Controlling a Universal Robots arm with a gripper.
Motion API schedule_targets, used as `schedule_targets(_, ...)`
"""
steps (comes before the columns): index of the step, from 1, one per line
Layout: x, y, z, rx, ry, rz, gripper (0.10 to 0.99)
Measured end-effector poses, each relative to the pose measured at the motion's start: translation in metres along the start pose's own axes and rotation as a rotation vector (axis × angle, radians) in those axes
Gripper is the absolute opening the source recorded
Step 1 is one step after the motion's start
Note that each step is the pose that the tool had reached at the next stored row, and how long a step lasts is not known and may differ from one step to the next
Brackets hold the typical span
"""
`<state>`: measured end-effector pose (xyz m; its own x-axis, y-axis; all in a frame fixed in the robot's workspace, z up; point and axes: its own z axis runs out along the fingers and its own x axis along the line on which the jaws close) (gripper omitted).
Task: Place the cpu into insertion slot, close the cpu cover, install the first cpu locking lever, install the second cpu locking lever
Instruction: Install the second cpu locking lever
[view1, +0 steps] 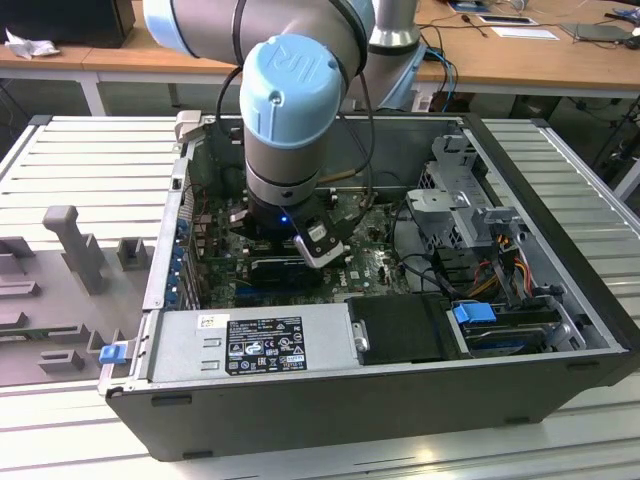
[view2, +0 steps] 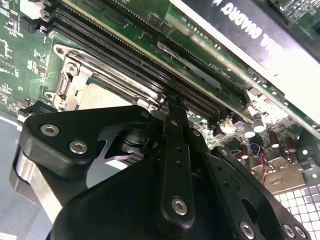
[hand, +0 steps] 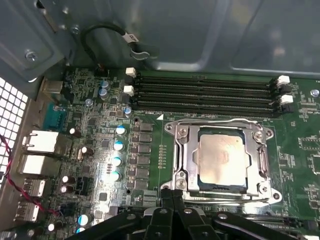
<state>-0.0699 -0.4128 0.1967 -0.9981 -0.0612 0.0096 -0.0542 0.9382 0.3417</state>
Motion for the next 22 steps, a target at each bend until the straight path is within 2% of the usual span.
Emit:
schedule_targets(3,0.0001,0.0003,0.0012,-0.013,-0.0007,0.000,0.106)
schedule_targets(4,0.0001,0.0006,0.0020,-0.020,-0.0011,-0.001,0.106)
schedule_targets(12,0.0029,-0.0002,0.0058,-0.032,-0.0010,-0.003,0.106)
schedule_targets(19,0.0031,0.0081,-0.0165,-0.033,-0.0010,-0.003,0.106)
schedule_targets(22,0.0031,0.0086,-0.0178,-0.033,-0.0010,-0.003,0.106)
